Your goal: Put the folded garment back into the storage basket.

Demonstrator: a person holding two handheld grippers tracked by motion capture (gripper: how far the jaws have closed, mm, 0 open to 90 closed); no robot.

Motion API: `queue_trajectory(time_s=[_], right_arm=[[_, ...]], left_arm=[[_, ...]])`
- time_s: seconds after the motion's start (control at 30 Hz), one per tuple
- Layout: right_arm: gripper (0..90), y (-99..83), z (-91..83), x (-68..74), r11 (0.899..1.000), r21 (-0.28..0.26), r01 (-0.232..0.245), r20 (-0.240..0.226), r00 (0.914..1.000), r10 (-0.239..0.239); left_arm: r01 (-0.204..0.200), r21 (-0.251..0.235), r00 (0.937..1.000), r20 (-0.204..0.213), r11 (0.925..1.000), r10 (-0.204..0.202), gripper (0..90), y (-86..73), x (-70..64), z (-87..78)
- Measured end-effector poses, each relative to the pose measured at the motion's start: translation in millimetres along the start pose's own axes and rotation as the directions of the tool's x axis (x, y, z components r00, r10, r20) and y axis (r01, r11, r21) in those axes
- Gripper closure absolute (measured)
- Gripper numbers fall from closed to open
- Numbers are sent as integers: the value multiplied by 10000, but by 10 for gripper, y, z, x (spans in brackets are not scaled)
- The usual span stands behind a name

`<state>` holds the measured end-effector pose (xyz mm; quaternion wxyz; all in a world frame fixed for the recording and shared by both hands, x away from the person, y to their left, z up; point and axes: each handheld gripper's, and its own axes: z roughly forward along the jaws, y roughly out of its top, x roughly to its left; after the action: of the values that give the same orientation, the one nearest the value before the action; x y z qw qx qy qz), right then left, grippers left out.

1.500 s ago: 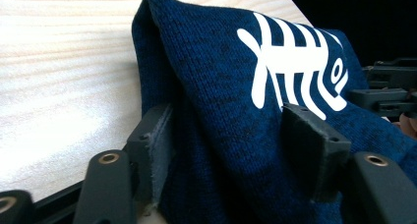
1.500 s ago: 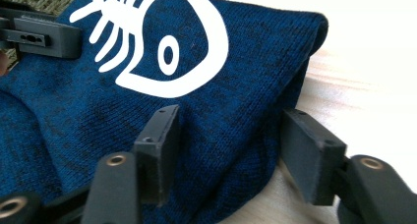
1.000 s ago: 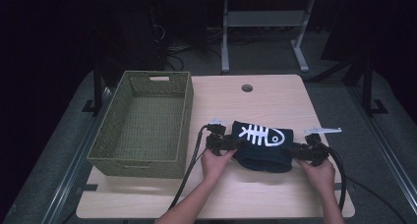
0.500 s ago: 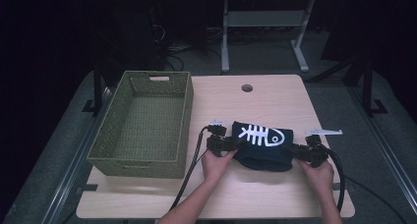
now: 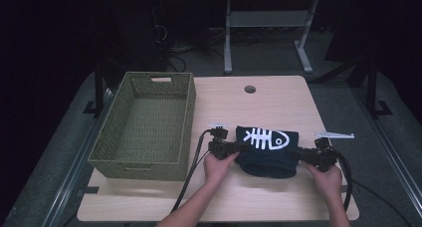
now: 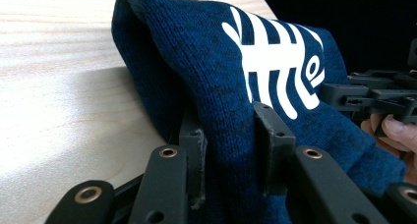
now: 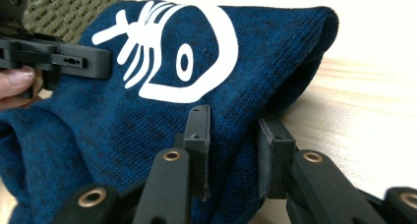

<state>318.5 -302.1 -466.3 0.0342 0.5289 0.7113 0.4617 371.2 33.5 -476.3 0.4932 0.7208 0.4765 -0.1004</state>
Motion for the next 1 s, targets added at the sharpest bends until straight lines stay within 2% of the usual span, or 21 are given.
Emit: queue_trajectory(time_s=[0.2, 0.33, 0.63, 0.73, 0.87, 1.0], right_arm=[[704, 1, -64, 37, 9997, -254, -10, -172, 9999, 6], [704, 5, -123, 47, 9992, -370, -120, -370, 9993, 106], [705, 34, -273, 108, 9964, -778, -333, -581, 9979, 288], [705, 52, -328, 121, 9946, -898, -513, -760, 9961, 445], [706, 82, -380, 143, 9934, -1042, -472, -853, 9956, 383], [706, 124, -440, 179, 9918, -1181, -486, -950, 9948, 374]], left_arm=[[-34, -96, 9997, 224, 9999, 36, 696, 26, -34, -46], [-276, -30, 9993, 268, 9996, 277, 696, 57, -89, -80], [-703, -234, 9967, 383, 9973, 711, 695, 134, -221, -171], [-855, -288, 9955, 397, 9959, 866, 696, 216, -311, -226], [-1112, -292, 9929, 401, 9934, 1123, 696, 262, -364, -266], [-1126, -361, 9925, 442, 9930, 1141, 696, 309, -411, -306]])
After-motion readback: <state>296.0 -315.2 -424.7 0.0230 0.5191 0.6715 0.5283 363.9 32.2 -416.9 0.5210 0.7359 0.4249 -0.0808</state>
